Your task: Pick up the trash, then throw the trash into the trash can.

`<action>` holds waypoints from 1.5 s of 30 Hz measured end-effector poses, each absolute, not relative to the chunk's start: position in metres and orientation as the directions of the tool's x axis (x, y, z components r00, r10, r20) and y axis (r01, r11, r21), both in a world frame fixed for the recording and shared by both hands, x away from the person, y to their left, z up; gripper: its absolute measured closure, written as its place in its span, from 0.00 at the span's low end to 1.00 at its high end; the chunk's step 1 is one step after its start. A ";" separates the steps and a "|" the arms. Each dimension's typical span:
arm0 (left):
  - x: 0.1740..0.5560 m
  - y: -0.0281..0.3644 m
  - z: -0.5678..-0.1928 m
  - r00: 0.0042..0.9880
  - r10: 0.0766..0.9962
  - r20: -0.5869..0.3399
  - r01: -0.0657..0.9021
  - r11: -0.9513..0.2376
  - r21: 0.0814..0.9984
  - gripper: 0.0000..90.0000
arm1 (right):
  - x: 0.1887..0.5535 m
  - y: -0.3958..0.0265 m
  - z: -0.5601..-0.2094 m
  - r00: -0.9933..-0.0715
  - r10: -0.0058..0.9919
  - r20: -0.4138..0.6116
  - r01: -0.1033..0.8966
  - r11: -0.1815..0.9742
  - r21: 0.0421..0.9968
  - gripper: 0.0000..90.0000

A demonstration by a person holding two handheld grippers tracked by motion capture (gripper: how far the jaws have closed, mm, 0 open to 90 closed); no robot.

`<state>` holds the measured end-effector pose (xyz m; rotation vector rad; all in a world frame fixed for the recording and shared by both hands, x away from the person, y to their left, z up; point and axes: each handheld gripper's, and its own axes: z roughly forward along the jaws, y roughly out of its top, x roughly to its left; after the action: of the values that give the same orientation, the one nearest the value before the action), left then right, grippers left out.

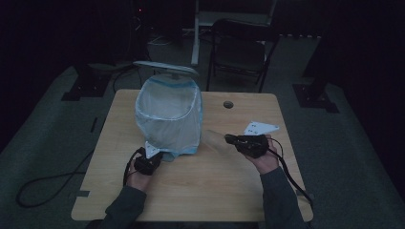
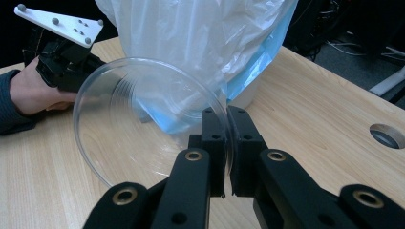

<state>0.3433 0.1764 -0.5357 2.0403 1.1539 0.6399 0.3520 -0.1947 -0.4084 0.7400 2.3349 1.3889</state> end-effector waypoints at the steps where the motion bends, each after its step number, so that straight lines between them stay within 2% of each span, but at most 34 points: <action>1: 0.343 0.176 -0.536 0.481 0.873 0.078 0.529 -0.360 0.769 1.00 | 0.352 -0.194 -0.408 -0.813 0.582 -0.014 0.266 0.392 0.881 0.96; 13: 0.343 0.177 -0.536 0.483 0.872 0.077 0.529 -0.361 0.768 1.00 | 0.352 -0.200 -0.402 -0.806 0.591 -0.008 0.260 0.366 0.893 0.96; 45: 0.343 0.176 -0.536 0.479 0.874 0.080 0.529 -0.360 0.768 1.00 | 0.358 -0.190 -0.354 -0.812 0.580 -0.058 0.178 0.341 0.923 0.96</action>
<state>0.3432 0.1763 -0.5357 2.0393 1.1565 0.6434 0.3580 -0.1898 -0.3537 0.6680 2.2337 1.4655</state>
